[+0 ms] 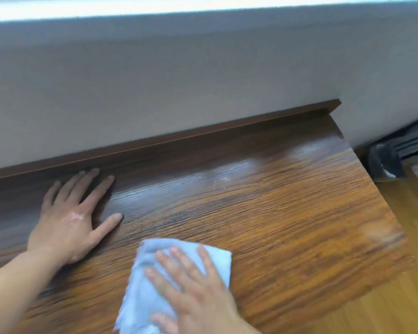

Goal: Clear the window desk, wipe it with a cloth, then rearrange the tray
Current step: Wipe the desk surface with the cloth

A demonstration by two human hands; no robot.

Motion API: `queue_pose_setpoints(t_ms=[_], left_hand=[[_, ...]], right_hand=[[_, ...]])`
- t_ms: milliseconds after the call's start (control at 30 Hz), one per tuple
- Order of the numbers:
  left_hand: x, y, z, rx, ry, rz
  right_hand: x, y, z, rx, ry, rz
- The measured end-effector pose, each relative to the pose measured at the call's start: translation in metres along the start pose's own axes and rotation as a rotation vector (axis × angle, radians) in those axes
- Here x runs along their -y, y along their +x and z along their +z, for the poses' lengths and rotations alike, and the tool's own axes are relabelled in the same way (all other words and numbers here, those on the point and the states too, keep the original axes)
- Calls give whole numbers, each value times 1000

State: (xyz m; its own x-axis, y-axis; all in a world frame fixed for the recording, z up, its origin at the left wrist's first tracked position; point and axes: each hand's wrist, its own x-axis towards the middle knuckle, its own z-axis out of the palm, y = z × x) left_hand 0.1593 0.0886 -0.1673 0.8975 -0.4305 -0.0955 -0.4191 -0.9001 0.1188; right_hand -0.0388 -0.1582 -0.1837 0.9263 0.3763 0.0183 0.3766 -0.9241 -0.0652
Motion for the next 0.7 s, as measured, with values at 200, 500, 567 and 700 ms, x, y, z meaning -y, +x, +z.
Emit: queue_pose_setpoints(t_ms=[200, 500, 567, 700], left_hand=[[8, -2, 2, 9, 8, 0], [9, -2, 5, -40, -4, -11], [10, -2, 6, -35, -8, -14], [12, -2, 6, -3, -7, -2]], right_hand=[[-249, 40, -28, 46, -16, 851], [-98, 164, -11, -156, 105, 885], [-18, 170, -5, -88, 132, 589], [4, 169, -8, 9, 183, 251]])
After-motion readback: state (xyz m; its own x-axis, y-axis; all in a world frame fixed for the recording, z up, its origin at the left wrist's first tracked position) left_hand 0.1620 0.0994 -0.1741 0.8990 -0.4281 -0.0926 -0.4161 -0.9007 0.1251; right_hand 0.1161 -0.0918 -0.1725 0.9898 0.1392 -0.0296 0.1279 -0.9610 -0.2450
